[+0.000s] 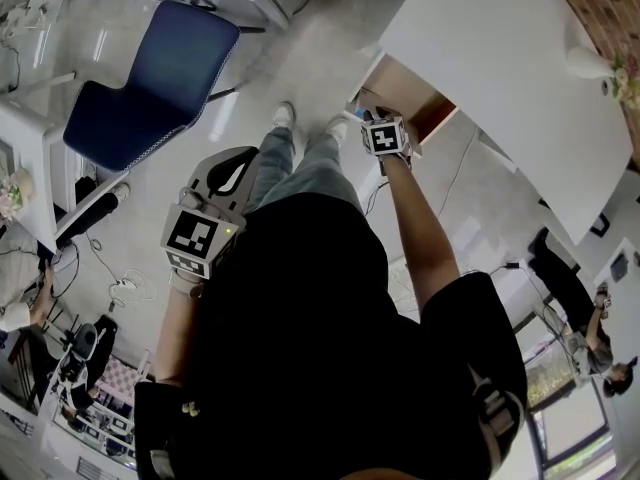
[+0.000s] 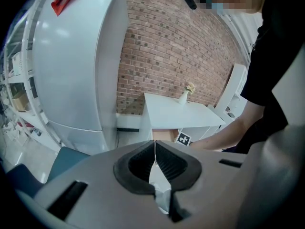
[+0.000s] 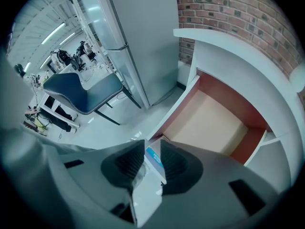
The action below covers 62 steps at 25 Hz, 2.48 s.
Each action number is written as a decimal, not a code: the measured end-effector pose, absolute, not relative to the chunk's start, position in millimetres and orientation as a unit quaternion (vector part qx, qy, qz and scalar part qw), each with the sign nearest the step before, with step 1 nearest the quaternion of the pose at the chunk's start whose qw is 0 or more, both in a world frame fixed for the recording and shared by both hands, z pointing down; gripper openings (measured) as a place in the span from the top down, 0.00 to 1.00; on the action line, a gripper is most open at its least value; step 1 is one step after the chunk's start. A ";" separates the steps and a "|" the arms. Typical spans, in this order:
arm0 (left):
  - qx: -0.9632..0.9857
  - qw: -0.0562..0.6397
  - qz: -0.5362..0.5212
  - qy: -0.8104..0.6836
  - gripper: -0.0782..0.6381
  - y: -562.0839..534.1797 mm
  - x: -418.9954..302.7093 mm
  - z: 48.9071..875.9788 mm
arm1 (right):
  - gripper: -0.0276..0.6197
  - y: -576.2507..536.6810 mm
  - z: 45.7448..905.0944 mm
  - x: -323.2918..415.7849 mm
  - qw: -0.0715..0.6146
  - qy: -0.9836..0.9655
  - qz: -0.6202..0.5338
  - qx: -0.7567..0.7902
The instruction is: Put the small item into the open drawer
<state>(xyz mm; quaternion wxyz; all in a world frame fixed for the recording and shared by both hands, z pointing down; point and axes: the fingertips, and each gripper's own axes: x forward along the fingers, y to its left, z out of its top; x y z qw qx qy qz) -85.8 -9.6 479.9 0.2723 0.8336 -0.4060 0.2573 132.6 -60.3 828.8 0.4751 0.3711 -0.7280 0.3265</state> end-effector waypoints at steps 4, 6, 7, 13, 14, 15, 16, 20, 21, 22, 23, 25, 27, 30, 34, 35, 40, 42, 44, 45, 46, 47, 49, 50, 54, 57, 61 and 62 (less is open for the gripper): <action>0.835 0.271 0.253 -0.406 0.88 -11.9 -88.0 480.4 | 0.79 -57.7 825.4 128.0 0.479 -0.725 0.334 0.365; 0.837 0.269 0.251 -0.405 0.88 -13.4 -88.4 480.1 | 0.79 -57.9 823.1 125.9 0.480 -0.726 0.334 0.361; 0.838 0.268 0.250 -0.404 0.88 -13.9 -88.8 479.7 | 0.79 -58.5 821.2 125.1 0.480 -0.727 0.332 0.361; 0.846 0.257 0.237 -0.402 0.88 -22.0 -91.4 474.4 | 0.82 -61.5 792.9 122.5 0.470 -0.728 0.333 0.373; 0.848 0.255 0.232 -0.402 0.88 -24.3 -91.8 473.1 | 0.84 -64.7 785.4 122.7 0.464 -0.730 0.330 0.378; 0.849 0.255 0.226 -0.403 0.88 -26.6 -92.5 471.9 | 0.86 -67.9 777.0 123.1 0.459 -0.731 0.327 0.385; 0.851 0.255 0.219 -0.404 0.88 -28.8 -93.3 470.6 | 0.88 -70.7 768.3 123.3 0.453 -0.732 0.325 0.392; 0.858 0.260 0.194 -0.399 0.88 -35.8 -94.2 465.6 | 0.93 -78.6 732.9 120.4 0.435 -0.742 0.307 0.408; 0.860 0.258 0.190 -0.396 0.88 -37.9 -93.4 464.5 | 0.94 -80.4 723.6 119.9 0.429 -0.744 0.303 0.412; 0.863 0.256 0.187 -0.394 0.88 -40.2 -92.5 463.7 | 0.94 -82.1 713.9 119.7 0.423 -0.747 0.300 0.417; 0.866 0.253 0.184 -0.391 0.88 -42.5 -91.6 463.3 | 0.94 -83.8 703.8 119.7 0.416 -0.749 0.297 0.422; 0.871 0.249 0.178 -0.385 0.88 -47.5 -89.9 462.3 | 0.94 -86.3 682.8 119.4 0.401 -0.754 0.291 0.432; 0.875 0.245 0.171 -0.380 0.88 -54.1 -89.0 460.4 | 0.94 -87.8 661.8 117.9 0.384 -0.759 0.286 0.441; 0.882 0.236 0.161 -0.376 0.88 -67.1 -88.3 454.6 | 0.94 -91.1 627.0 116.1 0.354 -0.769 0.278 0.455; 0.893 0.222 0.142 -0.366 0.88 -85.8 -84.2 442.0 | 0.94 -98.8 574.5 117.0 0.307 -0.783 0.253 0.478; 0.896 0.217 0.138 -0.363 0.88 -89.9 -83.6 439.3 | 0.94 -100.9 561.5 116.7 0.294 -0.787 0.246 0.484; 0.907 0.202 0.118 -0.349 0.88 -102.9 -80.6 425.6 | 0.94 -107.5 495.9 111.5 0.222 -0.808 0.208 0.504; 0.914 0.194 0.112 -0.338 0.88 -107.7 -76.4 419.2 | 0.94 -110.5 470.4 111.3 0.197 -0.814 0.188 0.513; 0.920 0.186 0.106 -0.328 0.88 -110.8 -70.6 411.8 | 0.94 -111.8 447.6 113.1 0.174 -0.818 0.171 0.522; 0.923 0.182 0.101 -0.325 0.88 -112.0 -67.9 407.2 | 0.94 -111.7 437.1 114.3 0.162 -0.819 0.164 0.525; 0.925 0.177 0.094 -0.323 0.88 -113.0 -65.8 401.9 | 0.94 -111.0 427.0 115.6 0.152 -0.820 0.158 0.528; 0.927 0.171 0.086 -0.321 0.88 -113.9 -64.2 395.7 | 0.94 -110.1 417.3 116.6 0.142 -0.822 0.151 0.531; 0.932 0.159 0.069 -0.317 0.88 -116.6 -61.8 382.7 | 0.94 -108.4 399.0 118.1 0.124 -0.824 0.137 0.535; 0.935 0.154 0.063 -0.315 0.88 -118.2 -60.7 377.1 | 0.94 -107.7 390.7 118.8 0.117 -0.825 0.131 0.538; 0.940 0.146 0.046 -0.306 0.89 -120.6 -53.0 359.2 | 0.94 -101.5 364.1 120.6 0.096 -0.827 0.106 0.544; 0.944 0.122 0.030 -0.304 0.89 -120.6 -48.9 346.5 | 0.94 -95.5 349.8 121.1 0.088 -0.828 0.088 0.546; 0.948 0.099 0.022 -0.302 0.89 -116.7 -46.4 337.7 | 0.94 -87.7 337.1 121.5 0.073 -0.829 0.075 0.550; 0.948 0.098 0.021 -0.303 0.89 -116.2 -46.2 336.6 | 0.94 -85.8 334.5 121.6 0.069 -0.829 0.072 0.551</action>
